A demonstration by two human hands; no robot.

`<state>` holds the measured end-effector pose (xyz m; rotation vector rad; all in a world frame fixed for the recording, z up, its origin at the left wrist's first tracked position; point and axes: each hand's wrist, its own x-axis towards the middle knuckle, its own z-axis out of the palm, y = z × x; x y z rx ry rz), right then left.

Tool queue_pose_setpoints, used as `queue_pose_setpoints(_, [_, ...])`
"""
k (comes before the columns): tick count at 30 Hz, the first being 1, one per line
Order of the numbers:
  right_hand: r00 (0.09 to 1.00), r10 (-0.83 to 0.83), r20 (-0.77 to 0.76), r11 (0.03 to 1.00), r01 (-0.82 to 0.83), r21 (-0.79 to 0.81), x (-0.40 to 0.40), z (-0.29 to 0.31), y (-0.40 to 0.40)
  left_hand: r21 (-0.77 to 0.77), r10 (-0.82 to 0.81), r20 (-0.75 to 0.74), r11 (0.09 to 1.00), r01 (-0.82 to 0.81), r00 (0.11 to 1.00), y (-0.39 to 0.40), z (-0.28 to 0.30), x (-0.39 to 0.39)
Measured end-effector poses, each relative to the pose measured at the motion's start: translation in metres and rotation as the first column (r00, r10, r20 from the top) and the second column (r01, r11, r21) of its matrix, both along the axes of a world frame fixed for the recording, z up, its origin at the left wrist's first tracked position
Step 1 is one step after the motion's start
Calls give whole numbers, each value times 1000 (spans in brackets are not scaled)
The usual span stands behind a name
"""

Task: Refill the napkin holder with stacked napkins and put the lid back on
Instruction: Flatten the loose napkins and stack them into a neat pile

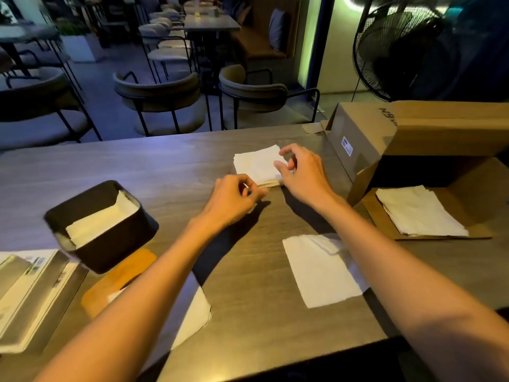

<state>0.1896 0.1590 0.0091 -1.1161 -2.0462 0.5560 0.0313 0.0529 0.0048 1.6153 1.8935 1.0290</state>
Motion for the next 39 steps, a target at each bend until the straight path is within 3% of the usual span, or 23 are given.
queue_pose_setpoints(6, [984,156,90,985,-148,-84,36,16,-43,-162,-264,-121,956,244,957,-37,-3,43])
queue_pose_setpoints(11, [952,238,193,961,-203,-185,62,21,-68,-122,-247,-231,967,224,941,-47,-20,62])
queue_pose_setpoints(19, [857,314,409,935,-203,-292,83,18,-77,-26,-184,46,982,186,982,-61,-8,38])
queue_pose_setpoints(25, [921,292,258,931,-211,-299,75,18,-76,70,-73,316,996,54,946,-76,4,25])
queue_pose_setpoints(30, [954,297,-32,900,-292,-324,61,23,-79,-8,3,560,1000,1,828,-76,8,19])
queue_pose_setpoints(35, [951,231,-203,874,-295,-387,51,23,-74,-27,33,655,999,-20,755,-70,8,18])
queue_pose_setpoints(39, [964,111,-241,852,-217,-477,45,20,-63,21,57,696,995,-99,716,-59,10,12])
